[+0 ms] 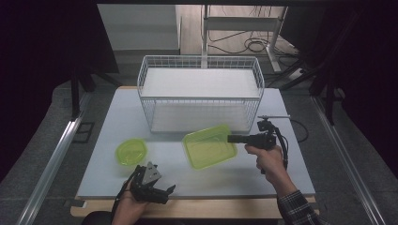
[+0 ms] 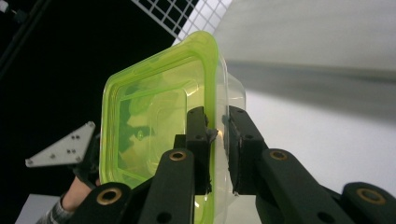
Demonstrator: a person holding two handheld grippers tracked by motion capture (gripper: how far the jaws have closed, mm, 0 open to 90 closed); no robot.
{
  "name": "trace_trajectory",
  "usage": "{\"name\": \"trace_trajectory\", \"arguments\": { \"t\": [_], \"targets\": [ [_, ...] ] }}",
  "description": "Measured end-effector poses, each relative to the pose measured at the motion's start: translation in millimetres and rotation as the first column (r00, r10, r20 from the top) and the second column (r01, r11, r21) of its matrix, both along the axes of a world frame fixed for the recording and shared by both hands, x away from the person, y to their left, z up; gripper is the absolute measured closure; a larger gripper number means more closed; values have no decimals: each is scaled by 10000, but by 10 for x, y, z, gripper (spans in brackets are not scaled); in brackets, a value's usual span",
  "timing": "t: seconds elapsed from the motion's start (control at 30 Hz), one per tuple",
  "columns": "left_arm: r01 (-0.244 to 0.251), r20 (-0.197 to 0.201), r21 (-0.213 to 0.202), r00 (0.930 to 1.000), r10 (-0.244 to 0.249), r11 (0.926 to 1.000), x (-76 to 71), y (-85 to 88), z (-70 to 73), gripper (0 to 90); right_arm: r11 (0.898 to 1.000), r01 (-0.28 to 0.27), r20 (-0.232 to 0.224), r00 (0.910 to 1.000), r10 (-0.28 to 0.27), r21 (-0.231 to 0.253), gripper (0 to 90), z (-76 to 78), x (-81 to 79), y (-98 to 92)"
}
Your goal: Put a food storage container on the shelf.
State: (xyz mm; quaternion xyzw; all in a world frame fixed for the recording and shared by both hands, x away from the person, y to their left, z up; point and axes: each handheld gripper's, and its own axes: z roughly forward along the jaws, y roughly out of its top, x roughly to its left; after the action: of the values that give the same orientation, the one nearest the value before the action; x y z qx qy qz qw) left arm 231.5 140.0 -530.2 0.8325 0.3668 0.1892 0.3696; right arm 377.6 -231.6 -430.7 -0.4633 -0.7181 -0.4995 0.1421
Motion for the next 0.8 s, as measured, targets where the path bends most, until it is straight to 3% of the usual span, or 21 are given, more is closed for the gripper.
{"name": "trace_trajectory", "arguments": {
  "t": [0.23, 0.43, 0.8],
  "targets": [
    [44, -32, 74, 10000, -44, 10000, 1, -3, -3, 41, 9993, 217, 108, 9997, -220, 292, 797, 138, 59, 13],
    [16, -105, 63, 9999, -16, 10000, 5, 0, -6, 41, 9979, 293, 287, 9991, -310, 577, 797, 349, 130, 41],
    [-82, -215, -258, 9997, 76, 9996, 13, 15, -2, 39, 9964, 394, 683, 9967, -445, 750, 797, 695, 226, 72]
  ]
}}
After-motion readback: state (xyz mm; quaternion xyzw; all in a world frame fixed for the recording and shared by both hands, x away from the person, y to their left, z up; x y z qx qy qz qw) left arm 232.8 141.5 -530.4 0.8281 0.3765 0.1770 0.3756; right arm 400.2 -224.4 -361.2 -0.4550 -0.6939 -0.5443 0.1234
